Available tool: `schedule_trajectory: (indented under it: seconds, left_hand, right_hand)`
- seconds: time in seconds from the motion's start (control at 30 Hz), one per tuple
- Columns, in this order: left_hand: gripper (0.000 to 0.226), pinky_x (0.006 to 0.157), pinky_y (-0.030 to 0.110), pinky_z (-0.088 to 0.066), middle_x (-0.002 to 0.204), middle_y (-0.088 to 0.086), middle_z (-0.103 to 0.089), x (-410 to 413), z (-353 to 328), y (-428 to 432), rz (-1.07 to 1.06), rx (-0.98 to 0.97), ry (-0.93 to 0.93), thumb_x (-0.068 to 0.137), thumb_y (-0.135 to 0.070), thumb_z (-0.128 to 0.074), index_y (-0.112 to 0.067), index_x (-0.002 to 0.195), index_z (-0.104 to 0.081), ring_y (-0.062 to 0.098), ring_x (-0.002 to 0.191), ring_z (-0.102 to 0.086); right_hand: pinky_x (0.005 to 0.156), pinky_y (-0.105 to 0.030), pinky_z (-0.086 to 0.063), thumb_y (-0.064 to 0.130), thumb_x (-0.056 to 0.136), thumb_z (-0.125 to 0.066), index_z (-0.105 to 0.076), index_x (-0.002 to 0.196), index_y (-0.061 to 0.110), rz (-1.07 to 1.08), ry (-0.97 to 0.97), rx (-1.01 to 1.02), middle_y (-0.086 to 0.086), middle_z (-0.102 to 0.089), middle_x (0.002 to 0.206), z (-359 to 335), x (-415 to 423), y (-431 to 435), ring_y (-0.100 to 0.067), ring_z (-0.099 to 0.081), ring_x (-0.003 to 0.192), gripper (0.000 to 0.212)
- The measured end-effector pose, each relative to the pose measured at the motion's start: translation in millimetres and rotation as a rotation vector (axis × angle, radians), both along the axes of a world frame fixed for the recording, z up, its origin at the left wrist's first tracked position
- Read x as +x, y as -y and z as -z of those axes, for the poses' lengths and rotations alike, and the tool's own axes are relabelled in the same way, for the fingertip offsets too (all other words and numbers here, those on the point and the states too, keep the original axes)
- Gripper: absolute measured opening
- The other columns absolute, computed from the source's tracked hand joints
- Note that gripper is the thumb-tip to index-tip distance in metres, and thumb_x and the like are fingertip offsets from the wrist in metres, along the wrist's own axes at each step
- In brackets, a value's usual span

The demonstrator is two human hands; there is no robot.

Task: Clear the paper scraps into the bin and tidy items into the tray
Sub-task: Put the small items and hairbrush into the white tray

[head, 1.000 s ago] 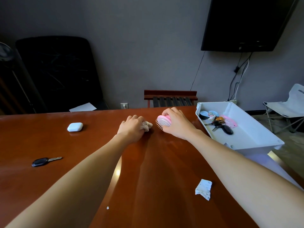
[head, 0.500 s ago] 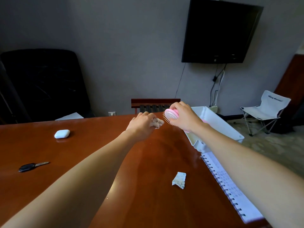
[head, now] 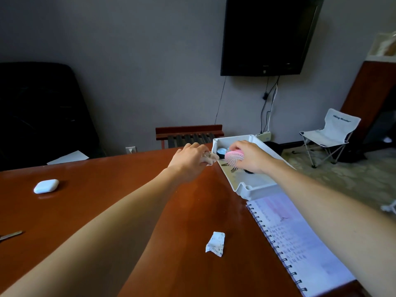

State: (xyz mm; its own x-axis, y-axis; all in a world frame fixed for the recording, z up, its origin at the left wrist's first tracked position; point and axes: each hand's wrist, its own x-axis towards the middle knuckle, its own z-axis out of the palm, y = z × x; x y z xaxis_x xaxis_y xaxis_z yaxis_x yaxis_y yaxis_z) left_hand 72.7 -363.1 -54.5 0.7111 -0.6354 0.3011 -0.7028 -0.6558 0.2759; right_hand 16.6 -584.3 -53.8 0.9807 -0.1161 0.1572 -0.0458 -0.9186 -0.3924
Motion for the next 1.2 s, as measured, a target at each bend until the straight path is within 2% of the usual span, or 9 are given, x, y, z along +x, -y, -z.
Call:
schedule_trajectory:
  seconds: [0.13, 0.23, 0.4, 0.57, 0.73, 0.83, 0.93, 1.1, 1.2]
  left_hand:
    - [0.039, 0.096, 0.037, -0.044, 0.135, 0.000, -0.053, 7, 7, 13, 0.011, 0.004, 0.004, 0.095, -0.031, -0.061, -0.023, 0.132, -0.053, 0.022, 0.120, -0.046]
    - [0.037, 0.096, 0.037, -0.043, 0.135, -0.001, -0.054, 12, 12, 21, 0.015, 0.010, 0.004, 0.095, -0.032, -0.061, -0.023, 0.131, -0.053, 0.021, 0.119, -0.046]
    - [0.038, 0.095, 0.037, -0.041, 0.135, -0.002, -0.054, 17, 18, 28, 0.031, 0.030, 0.021, 0.095, -0.033, -0.062, -0.024, 0.131, -0.054, 0.020, 0.118, -0.046]
    - [0.039, 0.099, 0.039, -0.040, 0.135, -0.002, -0.054, 15, 19, 34, 0.041, 0.043, 0.025, 0.094, -0.032, -0.062, -0.024, 0.131, -0.053, 0.021, 0.123, -0.044]
    - [0.040, 0.097, 0.038, -0.038, 0.135, -0.001, -0.054, 5, 16, 38, 0.070, 0.063, 0.020, 0.094, -0.032, -0.062, -0.023, 0.132, -0.053, 0.022, 0.125, -0.043]
    - [0.041, 0.097, 0.038, -0.038, 0.134, -0.001, -0.055, 1, 13, 40, 0.073, 0.070, 0.025, 0.093, -0.031, -0.062, -0.023, 0.132, -0.053, 0.022, 0.124, -0.043]
    - [0.042, 0.098, 0.038, -0.038, 0.134, -0.001, -0.056, -4, 9, 42, 0.066, 0.048, 0.031, 0.093, -0.031, -0.063, -0.024, 0.133, -0.053, 0.022, 0.123, -0.044]
    - [0.044, 0.091, 0.034, -0.038, 0.134, -0.001, -0.057, -13, -3, 51, 0.086, 0.015, 0.041, 0.093, -0.027, -0.061, -0.022, 0.135, -0.050, 0.022, 0.117, -0.046]
    - [0.049, 0.097, 0.036, -0.039, 0.135, 0.001, -0.056, -18, -7, 62, 0.107, -0.008, 0.020, 0.092, -0.025, -0.062, -0.020, 0.138, -0.046, 0.023, 0.123, -0.044]
  right_hand:
    - [0.097, -0.031, -0.042, 0.021, 0.083, -0.074, -0.056, 0.127, 0.020, -0.020, -0.059, 0.016, -0.001, -0.055, 0.127, 14, 11, 11, -0.020, -0.051, 0.117, 0.048]
    - [0.103, -0.031, -0.042, 0.018, 0.082, -0.076, -0.055, 0.132, 0.019, -0.031, -0.080, 0.055, 0.000, -0.055, 0.134, 21, 15, 17, -0.019, -0.052, 0.121, 0.055]
    - [0.098, -0.031, -0.047, 0.004, 0.083, -0.067, -0.054, 0.132, 0.028, -0.019, -0.081, 0.062, 0.004, -0.057, 0.132, 31, 22, 25, -0.019, -0.056, 0.115, 0.056]
    - [0.090, -0.036, -0.052, 0.011, 0.079, -0.071, -0.048, 0.129, 0.043, -0.012, -0.094, 0.043, 0.003, -0.058, 0.126, 38, 17, 28, -0.020, -0.058, 0.106, 0.063]
    - [0.090, -0.022, -0.039, 0.005, 0.080, -0.074, -0.052, 0.135, 0.025, -0.047, -0.047, 0.073, 0.003, -0.056, 0.129, 38, 7, 32, -0.011, -0.053, 0.109, 0.062]
    - [0.093, -0.027, -0.040, 0.004, 0.078, -0.072, -0.056, 0.130, 0.022, -0.065, -0.021, 0.054, -0.002, -0.055, 0.128, 34, 0, 35, -0.018, -0.051, 0.114, 0.057]
    - [0.088, -0.025, -0.039, 0.005, 0.080, -0.067, -0.058, 0.127, 0.020, -0.046, 0.016, 0.073, -0.003, -0.056, 0.127, 27, -6, 34, -0.021, -0.053, 0.116, 0.050]
    - [0.092, -0.020, -0.039, 0.022, 0.091, -0.066, -0.056, 0.130, 0.020, -0.014, 0.068, 0.182, 0.002, -0.059, 0.127, 7, -22, 30, -0.010, -0.054, 0.114, 0.040]
    - [0.095, -0.025, -0.046, 0.032, 0.090, -0.067, -0.057, 0.130, 0.024, -0.034, 0.067, 0.214, 0.006, -0.062, 0.117, -2, -31, 29, -0.009, -0.058, 0.109, 0.042]
